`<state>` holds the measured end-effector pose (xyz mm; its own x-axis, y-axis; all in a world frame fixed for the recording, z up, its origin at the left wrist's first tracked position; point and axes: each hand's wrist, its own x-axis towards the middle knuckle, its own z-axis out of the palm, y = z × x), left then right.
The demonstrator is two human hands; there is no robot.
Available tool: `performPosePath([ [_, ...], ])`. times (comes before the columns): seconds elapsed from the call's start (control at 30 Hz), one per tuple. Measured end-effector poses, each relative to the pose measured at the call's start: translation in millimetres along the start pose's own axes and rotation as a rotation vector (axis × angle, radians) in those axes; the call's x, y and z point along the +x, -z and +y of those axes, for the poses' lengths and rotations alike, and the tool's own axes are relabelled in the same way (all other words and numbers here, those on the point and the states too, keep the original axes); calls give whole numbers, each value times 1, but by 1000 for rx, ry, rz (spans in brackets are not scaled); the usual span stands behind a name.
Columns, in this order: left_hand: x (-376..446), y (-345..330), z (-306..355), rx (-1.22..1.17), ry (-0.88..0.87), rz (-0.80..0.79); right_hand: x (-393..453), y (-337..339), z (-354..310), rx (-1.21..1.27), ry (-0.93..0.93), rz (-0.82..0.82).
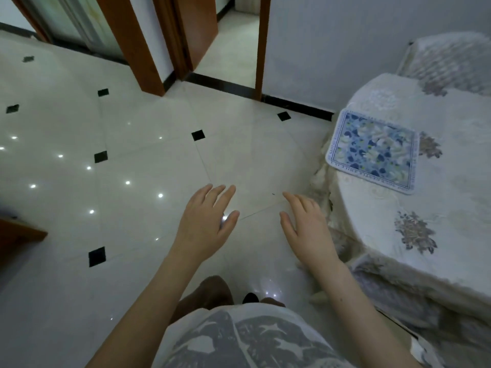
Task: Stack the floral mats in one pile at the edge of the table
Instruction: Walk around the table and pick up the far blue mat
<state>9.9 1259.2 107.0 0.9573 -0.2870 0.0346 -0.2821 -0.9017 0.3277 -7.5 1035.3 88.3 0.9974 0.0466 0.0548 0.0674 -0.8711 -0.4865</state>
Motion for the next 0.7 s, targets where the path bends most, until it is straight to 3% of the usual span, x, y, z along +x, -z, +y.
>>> performPosePath([
  [0.33, 165, -33, -38, -10, -324, -222, 103, -25, 23, -52, -322, 79],
  [0.7, 361, -14, -35, -31, -705, -280, 208, -11, 31, -38, -651, 319],
])
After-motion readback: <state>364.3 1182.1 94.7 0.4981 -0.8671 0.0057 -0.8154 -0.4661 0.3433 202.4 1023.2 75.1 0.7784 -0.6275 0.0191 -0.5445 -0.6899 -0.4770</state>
